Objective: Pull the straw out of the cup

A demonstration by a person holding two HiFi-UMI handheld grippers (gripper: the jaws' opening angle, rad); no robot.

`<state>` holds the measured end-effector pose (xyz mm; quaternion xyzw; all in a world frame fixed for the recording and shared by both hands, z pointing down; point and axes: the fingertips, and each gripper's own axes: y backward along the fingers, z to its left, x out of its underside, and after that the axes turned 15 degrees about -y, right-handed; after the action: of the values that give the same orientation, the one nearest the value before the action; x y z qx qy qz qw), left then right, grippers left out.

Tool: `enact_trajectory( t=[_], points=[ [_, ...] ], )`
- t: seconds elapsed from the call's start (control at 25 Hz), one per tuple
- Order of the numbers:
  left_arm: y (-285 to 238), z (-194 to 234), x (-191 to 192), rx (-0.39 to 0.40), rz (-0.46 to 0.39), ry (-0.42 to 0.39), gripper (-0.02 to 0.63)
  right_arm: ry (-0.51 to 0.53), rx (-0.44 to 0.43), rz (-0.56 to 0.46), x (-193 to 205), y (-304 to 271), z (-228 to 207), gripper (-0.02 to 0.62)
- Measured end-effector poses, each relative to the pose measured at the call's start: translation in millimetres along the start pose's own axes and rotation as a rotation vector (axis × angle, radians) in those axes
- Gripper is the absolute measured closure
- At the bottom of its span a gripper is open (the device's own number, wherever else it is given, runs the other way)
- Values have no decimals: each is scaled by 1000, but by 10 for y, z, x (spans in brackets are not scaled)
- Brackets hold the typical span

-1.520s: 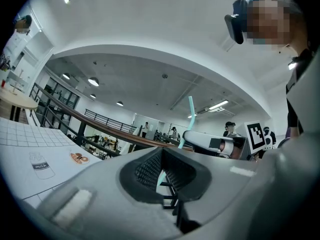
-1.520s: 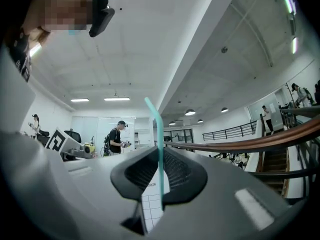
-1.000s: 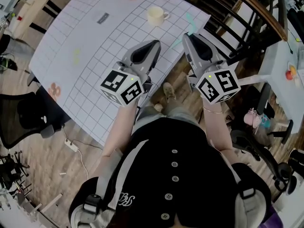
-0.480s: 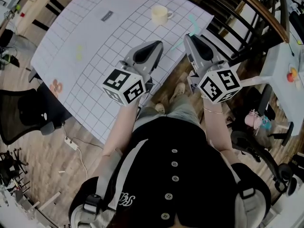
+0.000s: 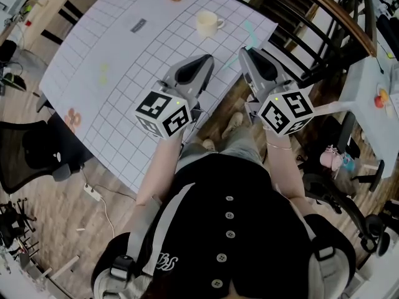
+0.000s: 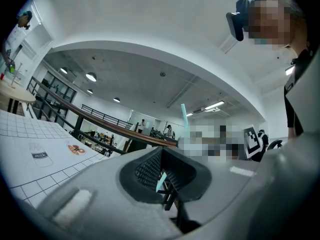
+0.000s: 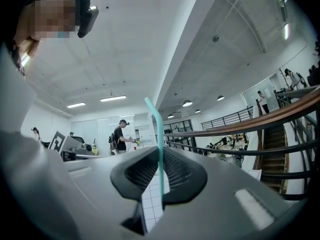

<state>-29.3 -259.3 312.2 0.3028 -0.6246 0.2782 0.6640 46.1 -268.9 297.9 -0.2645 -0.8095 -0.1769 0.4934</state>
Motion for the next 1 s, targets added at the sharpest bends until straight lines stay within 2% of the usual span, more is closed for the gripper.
enact_trajectory(
  t=[1.0],
  points=[
    [-87,32,105,3,42,3,606,-18,7,24,15,-51,-136,565]
  ],
)
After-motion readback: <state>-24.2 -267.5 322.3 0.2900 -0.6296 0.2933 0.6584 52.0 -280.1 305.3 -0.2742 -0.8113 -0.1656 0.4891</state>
